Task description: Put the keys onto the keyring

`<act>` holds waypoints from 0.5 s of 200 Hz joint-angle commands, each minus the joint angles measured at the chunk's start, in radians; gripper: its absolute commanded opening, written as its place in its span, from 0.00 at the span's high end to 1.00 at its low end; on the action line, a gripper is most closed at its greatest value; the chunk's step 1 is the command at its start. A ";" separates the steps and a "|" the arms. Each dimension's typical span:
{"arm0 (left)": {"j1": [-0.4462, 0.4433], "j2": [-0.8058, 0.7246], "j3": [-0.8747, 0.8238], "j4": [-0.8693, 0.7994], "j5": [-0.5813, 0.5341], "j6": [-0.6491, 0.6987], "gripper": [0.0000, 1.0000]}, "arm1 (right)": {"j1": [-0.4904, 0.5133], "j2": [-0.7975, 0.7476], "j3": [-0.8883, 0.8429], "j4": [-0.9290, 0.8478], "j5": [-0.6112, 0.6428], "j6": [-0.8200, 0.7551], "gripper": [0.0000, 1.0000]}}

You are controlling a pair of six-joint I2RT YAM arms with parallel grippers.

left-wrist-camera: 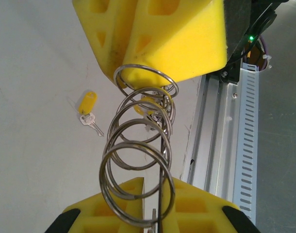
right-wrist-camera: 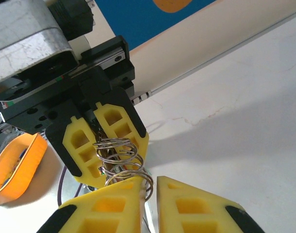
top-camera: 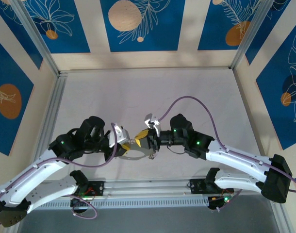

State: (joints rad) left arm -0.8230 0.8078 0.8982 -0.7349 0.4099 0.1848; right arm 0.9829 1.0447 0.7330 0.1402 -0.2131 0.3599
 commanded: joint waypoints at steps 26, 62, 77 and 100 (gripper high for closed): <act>-0.010 -0.007 0.005 0.072 0.046 0.001 1.00 | 0.008 0.014 0.046 -0.004 -0.087 -0.047 0.91; -0.010 -0.007 0.007 0.071 0.044 0.001 1.00 | 0.006 0.007 0.034 0.015 -0.115 -0.064 1.00; -0.010 -0.007 0.008 0.068 0.041 0.001 1.00 | 0.006 -0.004 0.019 0.040 -0.129 -0.071 1.00; -0.011 -0.007 0.013 0.063 0.039 0.002 1.00 | 0.005 -0.028 0.006 0.038 -0.100 -0.088 1.00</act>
State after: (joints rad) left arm -0.8230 0.8059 0.8982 -0.7448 0.4221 0.1856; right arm 0.9737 1.0492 0.7399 0.1268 -0.2584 0.3065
